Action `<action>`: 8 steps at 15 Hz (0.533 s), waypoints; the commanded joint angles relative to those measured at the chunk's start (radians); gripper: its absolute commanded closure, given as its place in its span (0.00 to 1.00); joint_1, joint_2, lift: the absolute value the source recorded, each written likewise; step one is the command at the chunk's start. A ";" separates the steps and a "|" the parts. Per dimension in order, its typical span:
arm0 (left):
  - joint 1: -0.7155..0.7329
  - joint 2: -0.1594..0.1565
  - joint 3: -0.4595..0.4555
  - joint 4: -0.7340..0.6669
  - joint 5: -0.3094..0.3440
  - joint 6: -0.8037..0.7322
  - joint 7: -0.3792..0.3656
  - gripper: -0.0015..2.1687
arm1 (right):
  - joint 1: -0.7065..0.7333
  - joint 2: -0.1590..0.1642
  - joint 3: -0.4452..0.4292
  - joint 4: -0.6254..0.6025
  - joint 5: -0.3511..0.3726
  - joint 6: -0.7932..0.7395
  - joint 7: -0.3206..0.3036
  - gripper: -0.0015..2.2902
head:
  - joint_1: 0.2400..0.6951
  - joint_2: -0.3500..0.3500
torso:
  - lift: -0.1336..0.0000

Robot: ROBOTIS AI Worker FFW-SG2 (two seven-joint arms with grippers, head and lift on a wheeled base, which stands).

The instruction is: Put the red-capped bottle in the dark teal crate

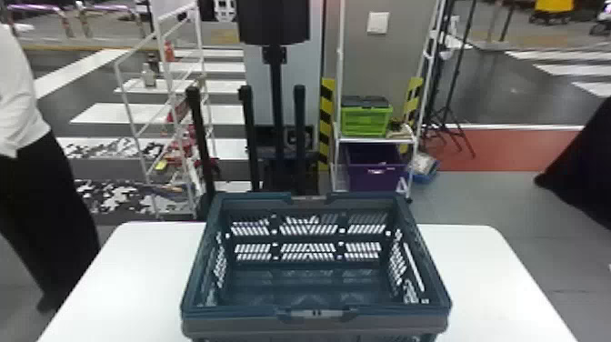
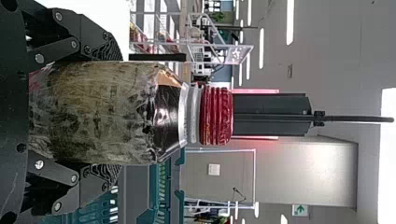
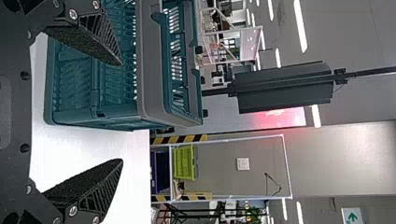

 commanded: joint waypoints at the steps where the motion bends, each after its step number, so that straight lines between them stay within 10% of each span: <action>1: 0.001 -0.003 -0.001 0.000 0.000 0.000 0.000 0.95 | 0.000 0.000 0.000 0.000 -0.001 0.000 0.000 0.07 | 0.57 0.50 | 1.00; 8: 0.004 -0.003 -0.001 -0.002 -0.003 0.000 0.000 0.95 | 0.005 -0.002 0.000 0.005 0.001 0.000 0.000 0.07 | 0.57 0.50 | 1.00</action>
